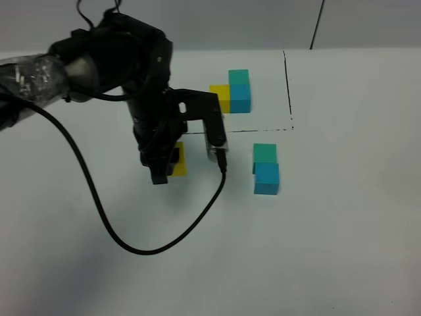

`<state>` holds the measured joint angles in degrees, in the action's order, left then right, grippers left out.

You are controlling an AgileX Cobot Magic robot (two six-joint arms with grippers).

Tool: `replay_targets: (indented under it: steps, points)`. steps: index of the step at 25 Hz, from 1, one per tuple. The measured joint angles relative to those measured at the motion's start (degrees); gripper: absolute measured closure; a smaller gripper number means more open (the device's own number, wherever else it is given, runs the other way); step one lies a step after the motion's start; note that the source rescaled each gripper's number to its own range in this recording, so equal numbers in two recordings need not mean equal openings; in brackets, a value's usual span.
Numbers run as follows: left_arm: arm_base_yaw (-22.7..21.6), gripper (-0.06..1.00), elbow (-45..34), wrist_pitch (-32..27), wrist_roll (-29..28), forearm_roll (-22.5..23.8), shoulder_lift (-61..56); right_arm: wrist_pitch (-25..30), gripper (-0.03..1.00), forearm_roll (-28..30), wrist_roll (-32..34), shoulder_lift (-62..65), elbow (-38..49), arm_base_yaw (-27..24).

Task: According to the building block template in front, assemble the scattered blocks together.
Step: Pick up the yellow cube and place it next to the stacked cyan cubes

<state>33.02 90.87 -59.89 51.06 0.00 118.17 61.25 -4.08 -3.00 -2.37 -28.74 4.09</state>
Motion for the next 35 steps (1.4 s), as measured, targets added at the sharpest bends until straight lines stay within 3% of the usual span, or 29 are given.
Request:
replay_targets:
  steps: [7, 18, 35]
  points:
    - [4.9, 0.94, 5.6, -0.8, 2.0, 0.0, 7.0, 0.0, 0.27, 0.0, 0.0, 0.0, 0.0, 0.0]
    - [8.4, 0.94, 6.1, 1.8, 0.7, 0.0, 8.2, 0.0, 0.27, 0.0, 0.0, 0.0, 0.0, 0.0]
    - [8.6, 0.94, 6.1, 9.8, -1.5, 0.0, 12.0, 0.0, 0.27, -0.1, 0.0, 0.0, 0.0, 0.0]
